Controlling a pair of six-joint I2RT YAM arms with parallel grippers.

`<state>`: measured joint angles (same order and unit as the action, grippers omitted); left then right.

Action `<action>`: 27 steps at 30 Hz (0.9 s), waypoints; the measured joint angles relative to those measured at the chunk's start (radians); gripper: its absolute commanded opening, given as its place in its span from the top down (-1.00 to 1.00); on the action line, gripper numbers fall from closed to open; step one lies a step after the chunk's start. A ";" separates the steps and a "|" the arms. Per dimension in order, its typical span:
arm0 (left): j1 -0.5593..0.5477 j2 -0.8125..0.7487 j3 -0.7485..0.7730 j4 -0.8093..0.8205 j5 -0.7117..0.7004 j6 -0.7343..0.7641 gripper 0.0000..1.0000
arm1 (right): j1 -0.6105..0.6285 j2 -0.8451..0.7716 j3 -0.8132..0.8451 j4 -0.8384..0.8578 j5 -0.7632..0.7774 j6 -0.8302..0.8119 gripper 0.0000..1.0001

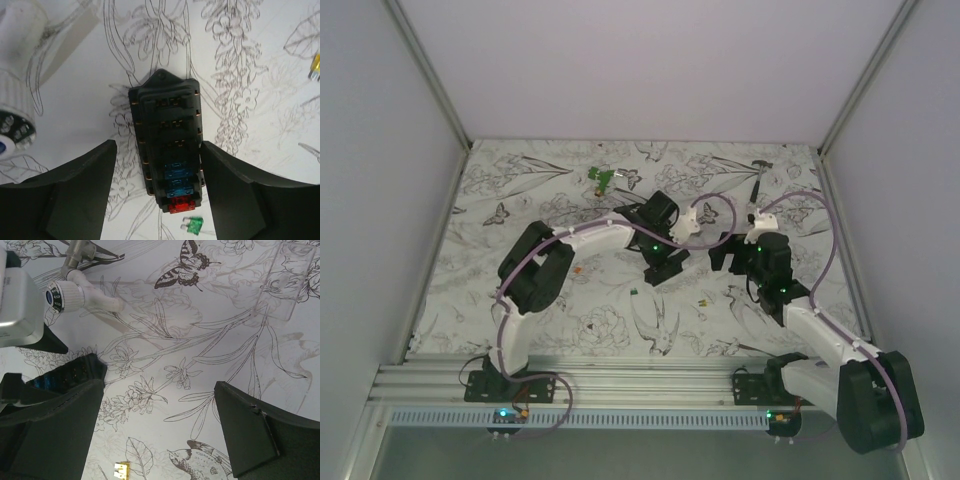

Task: Snap on the fuse box
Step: Move the fuse box base at the center of the board.

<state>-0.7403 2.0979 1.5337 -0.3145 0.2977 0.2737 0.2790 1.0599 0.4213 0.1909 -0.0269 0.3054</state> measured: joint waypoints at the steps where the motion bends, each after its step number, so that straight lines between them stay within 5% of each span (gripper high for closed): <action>1: 0.000 -0.007 -0.011 0.002 -0.008 0.003 -0.44 | 0.000 0.000 -0.002 0.000 0.000 0.002 -0.99; 27: 0.056 -0.232 -0.216 0.003 -0.196 -0.032 -0.47 | 0.000 0.000 -0.020 0.006 -0.011 0.024 -0.99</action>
<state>-0.6838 1.8660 1.3182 -0.3111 0.1017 0.2413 0.2790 1.0599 0.4011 0.1970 -0.0376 0.3298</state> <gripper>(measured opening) 0.740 0.992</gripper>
